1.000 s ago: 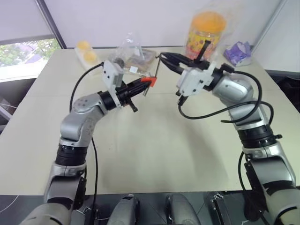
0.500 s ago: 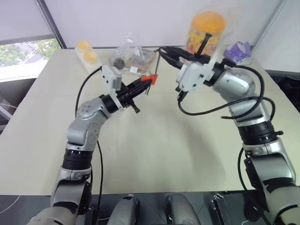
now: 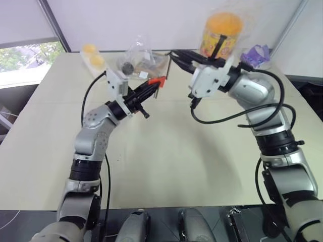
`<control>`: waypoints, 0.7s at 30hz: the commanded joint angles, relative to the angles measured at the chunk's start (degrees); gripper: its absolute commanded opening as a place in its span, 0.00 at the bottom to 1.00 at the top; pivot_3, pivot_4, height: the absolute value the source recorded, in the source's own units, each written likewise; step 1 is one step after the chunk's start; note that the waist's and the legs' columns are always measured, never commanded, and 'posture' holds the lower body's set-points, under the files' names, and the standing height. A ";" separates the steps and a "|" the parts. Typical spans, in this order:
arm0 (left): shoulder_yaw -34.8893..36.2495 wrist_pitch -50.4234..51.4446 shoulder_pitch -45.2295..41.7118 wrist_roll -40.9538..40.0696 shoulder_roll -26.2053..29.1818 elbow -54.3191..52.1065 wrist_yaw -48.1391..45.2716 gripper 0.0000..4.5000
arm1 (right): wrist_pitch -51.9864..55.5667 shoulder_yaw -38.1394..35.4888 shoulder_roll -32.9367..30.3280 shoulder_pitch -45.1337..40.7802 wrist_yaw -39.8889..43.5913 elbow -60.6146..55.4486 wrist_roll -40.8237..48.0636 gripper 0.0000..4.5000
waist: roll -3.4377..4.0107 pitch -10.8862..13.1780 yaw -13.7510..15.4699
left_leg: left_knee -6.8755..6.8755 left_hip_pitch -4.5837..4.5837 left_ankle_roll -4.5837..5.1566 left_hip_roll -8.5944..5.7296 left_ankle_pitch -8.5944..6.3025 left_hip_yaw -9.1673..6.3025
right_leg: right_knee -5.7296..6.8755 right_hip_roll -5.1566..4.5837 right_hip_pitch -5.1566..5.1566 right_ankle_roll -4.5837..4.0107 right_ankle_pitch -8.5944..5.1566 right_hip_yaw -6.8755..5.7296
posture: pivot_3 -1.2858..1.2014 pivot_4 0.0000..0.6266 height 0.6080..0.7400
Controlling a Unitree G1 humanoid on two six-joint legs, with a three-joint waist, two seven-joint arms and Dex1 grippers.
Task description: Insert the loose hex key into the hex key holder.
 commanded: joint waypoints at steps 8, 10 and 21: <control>-0.40 -4.42 -0.97 1.35 -1.82 -1.25 -0.47 0.00 | -1.14 -1.66 -0.28 -6.17 -0.01 1.62 0.78 0.01 | 0.00 0.00 0.10 | 0.00 0.00 0.00 -0.01 0.00 0.00 | -0.01 -0.01 0.01 0.00 0.00 0.00 | 0.52 0.24 1.00; -0.27 -4.57 -1.12 1.17 -2.08 -1.62 -0.11 0.00 | -1.72 -1.41 -0.42 -6.17 0.30 2.39 0.65 0.01 | 0.00 0.00 0.08 | 0.01 0.00 0.00 -0.01 0.00 0.01 | -0.02 -0.02 0.01 0.00 0.00 0.00 | 0.52 0.24 1.00; 0.57 -5.19 -1.32 0.71 -2.22 -2.30 1.19 0.00 | -3.42 -1.52 -1.18 -6.71 1.08 4.59 0.12 0.01 | 0.00 0.00 0.03 | 0.00 0.00 0.00 0.00 0.00 0.00 | -0.01 0.00 0.01 0.00 0.00 0.00 | 0.52 0.24 1.00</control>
